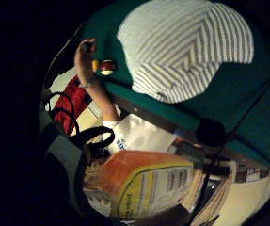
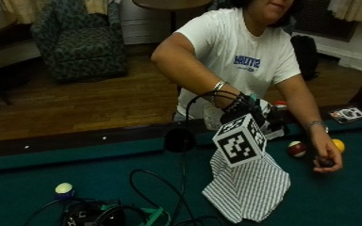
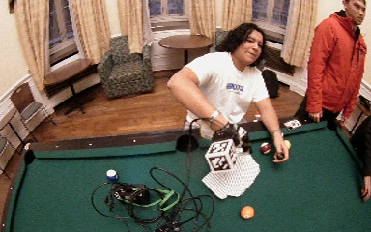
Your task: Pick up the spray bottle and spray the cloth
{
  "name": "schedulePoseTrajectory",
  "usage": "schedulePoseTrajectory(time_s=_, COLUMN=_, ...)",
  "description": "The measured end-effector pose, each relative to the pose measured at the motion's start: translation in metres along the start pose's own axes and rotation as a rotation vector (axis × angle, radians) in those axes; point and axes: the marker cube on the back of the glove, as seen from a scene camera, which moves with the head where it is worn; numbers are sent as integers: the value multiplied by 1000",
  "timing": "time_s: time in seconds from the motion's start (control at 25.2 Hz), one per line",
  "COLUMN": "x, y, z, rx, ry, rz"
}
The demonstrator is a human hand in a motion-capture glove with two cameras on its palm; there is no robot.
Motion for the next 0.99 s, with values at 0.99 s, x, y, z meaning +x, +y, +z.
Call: schedulePoseTrajectory(time_s=0.99, x=-73, y=17, z=29, rx=323, ry=-129, rz=-921)
